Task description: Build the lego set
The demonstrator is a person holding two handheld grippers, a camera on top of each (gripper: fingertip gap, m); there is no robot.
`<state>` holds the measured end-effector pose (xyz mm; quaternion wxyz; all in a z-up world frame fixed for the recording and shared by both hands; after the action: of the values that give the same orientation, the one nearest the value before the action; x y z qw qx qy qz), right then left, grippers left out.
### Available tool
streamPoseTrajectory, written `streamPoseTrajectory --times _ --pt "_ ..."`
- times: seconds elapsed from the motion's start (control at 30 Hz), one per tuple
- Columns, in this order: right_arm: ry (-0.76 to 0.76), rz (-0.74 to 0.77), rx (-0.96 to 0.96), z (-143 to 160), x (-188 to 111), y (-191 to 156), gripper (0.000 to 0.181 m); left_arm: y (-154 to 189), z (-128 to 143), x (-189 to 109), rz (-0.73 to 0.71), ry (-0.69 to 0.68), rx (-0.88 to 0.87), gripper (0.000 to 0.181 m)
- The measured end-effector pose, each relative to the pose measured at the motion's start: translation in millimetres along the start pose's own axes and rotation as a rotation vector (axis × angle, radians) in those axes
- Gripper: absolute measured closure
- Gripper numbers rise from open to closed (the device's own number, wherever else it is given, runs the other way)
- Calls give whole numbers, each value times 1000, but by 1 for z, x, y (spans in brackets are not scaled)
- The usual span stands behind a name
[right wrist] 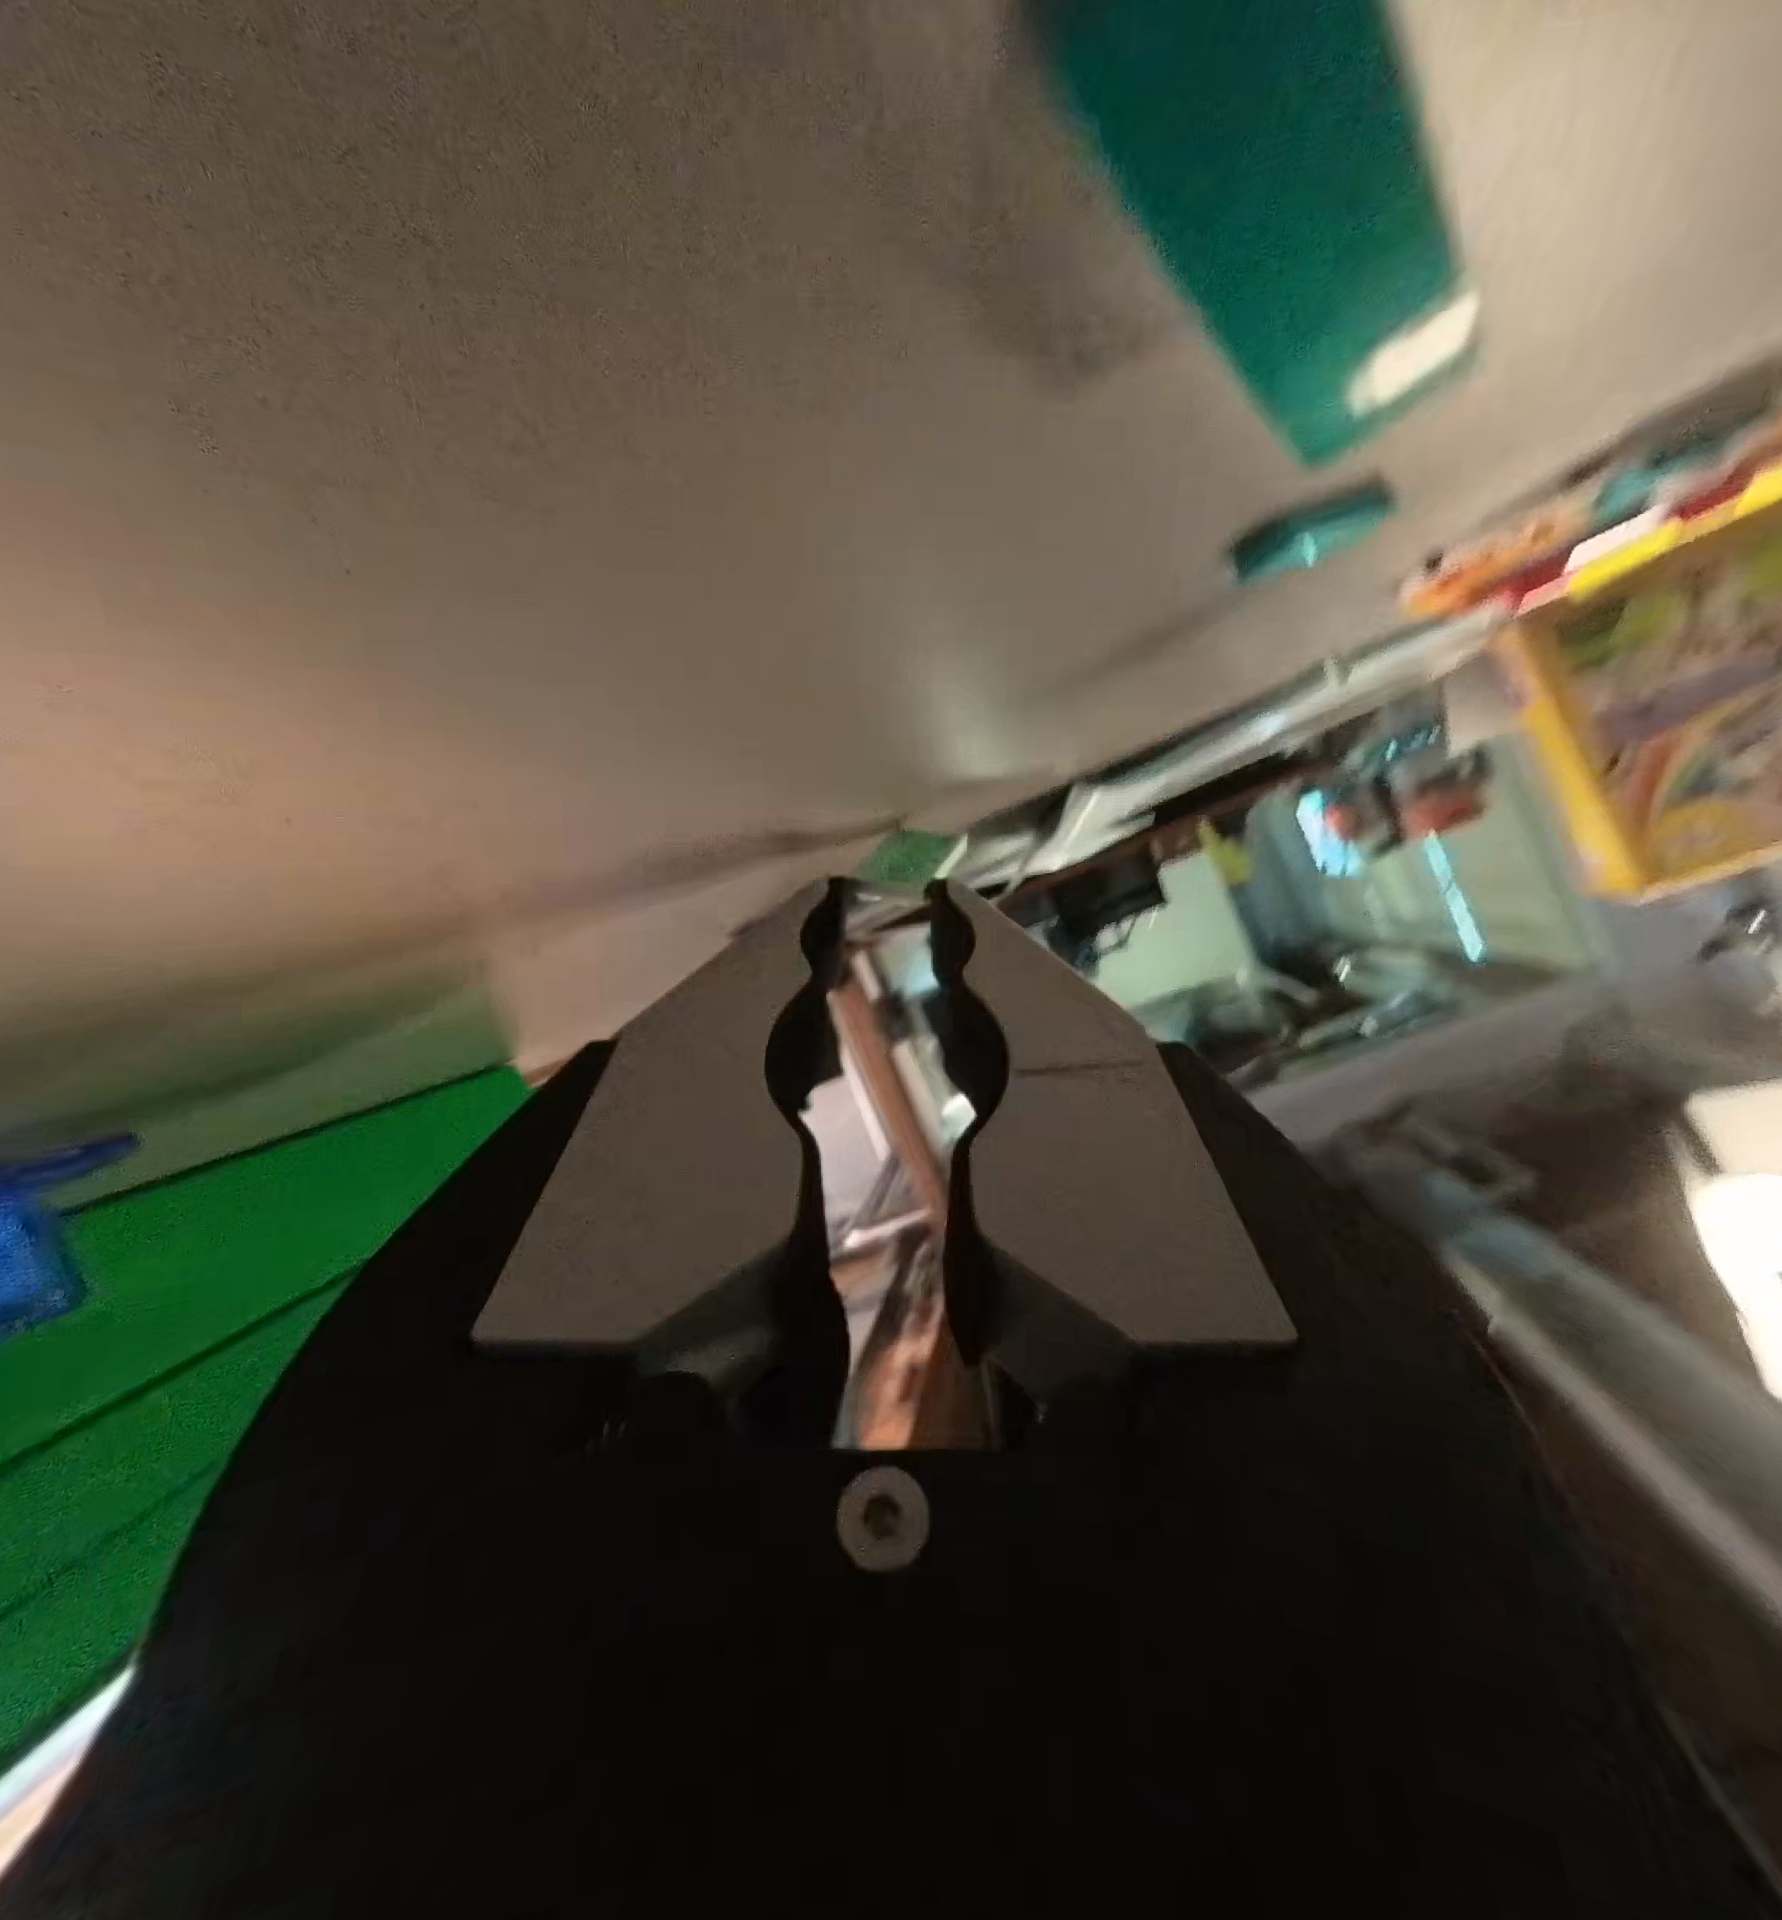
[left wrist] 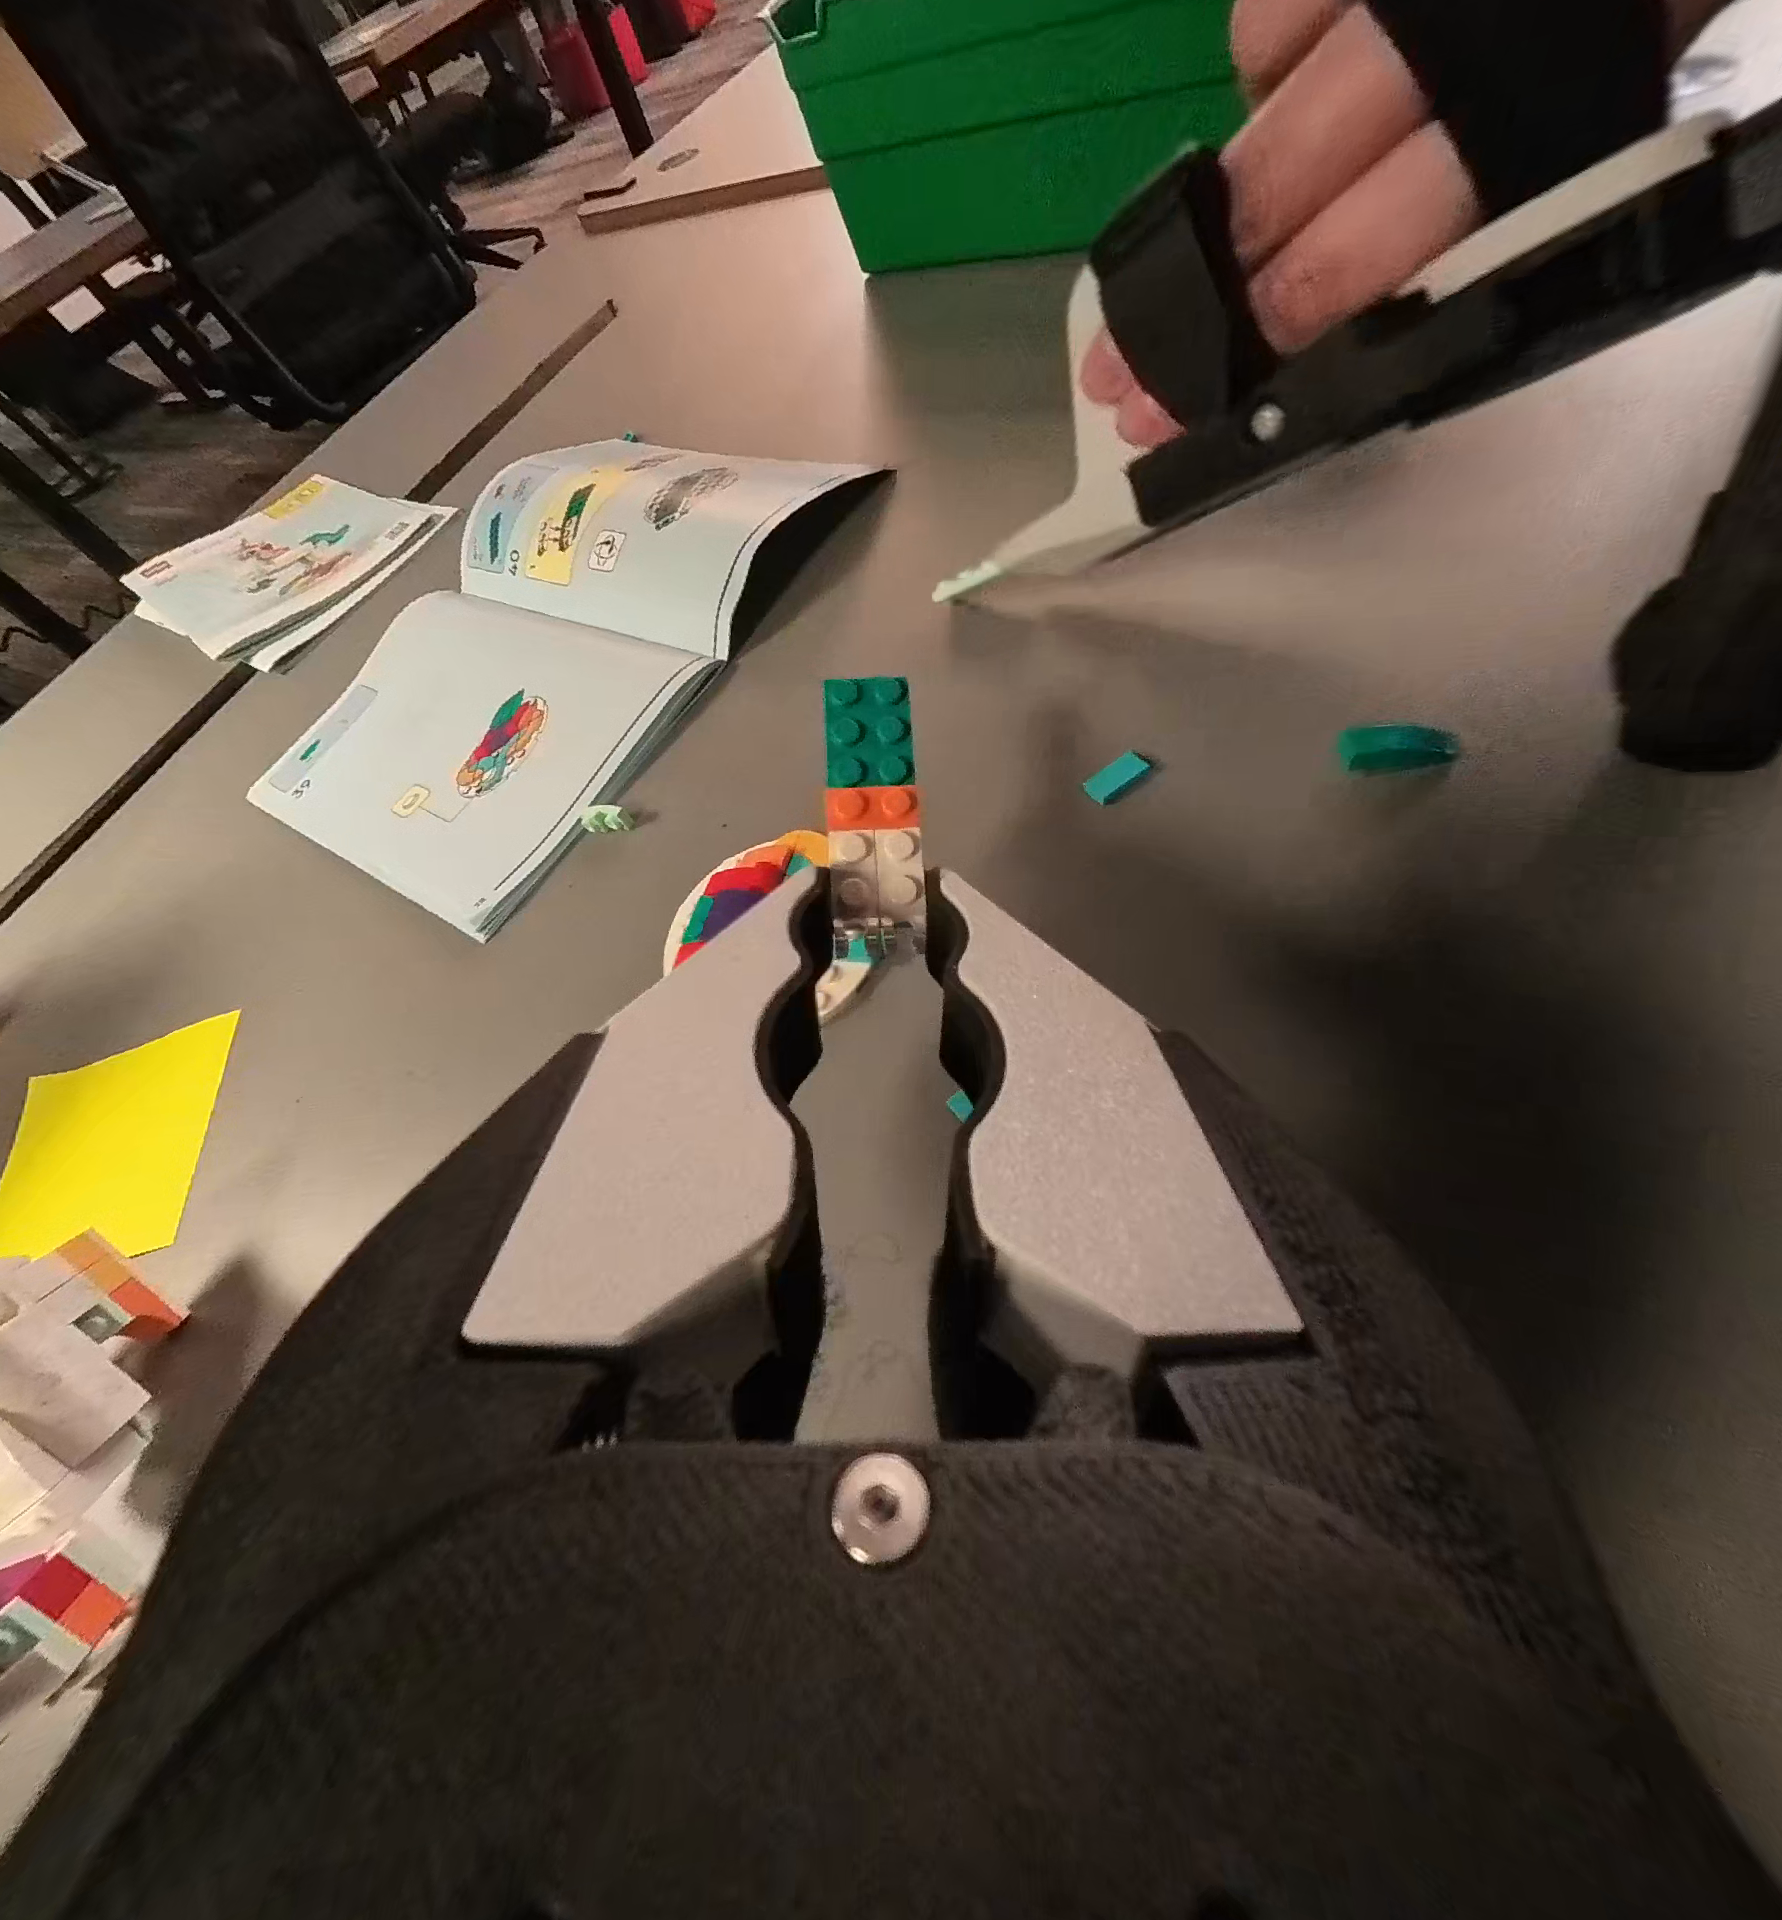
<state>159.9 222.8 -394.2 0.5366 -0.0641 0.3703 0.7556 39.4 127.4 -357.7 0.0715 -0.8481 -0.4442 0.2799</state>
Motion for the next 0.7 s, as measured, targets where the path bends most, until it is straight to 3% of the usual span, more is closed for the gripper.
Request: streamPoseTrajectory --times 0.1,0.2,0.27,0.37,0.43,0.57,0.7 --pt "145 4 -64 -18 -16 2 163 0 1 0 0 -5 2 166" --pt "258 -100 119 -16 -26 5 143 -1 1 -1 -1 -5 -5 166" --pt "361 -260 428 -9 -29 5 145 -2 1 -2 2 2 -14 166" --pt "582 -720 1069 -13 -40 1 155 -1 0 -2 7 6 -17 166" --pt "667 -906 1288 -11 -40 -2 155 -1 1 -1 10 -2 -12 166" --pt "748 -988 1391 -14 -33 -13 156 1 2 0 19 -6 -6 166" --pt "916 -997 1514 -25 -31 3 148 3 4 2 34 -15 -5 166"
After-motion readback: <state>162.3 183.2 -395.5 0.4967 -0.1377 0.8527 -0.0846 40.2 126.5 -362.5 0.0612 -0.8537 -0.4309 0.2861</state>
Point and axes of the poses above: each gripper's, where its closed fingertips meet, x out along the fingers, z out of its underside, y = z × x across the jaws, the point moved 2 cm from there along -x, back along the fingers, and after that the axes turned 7 degrees about x, right-handed, at the moved point
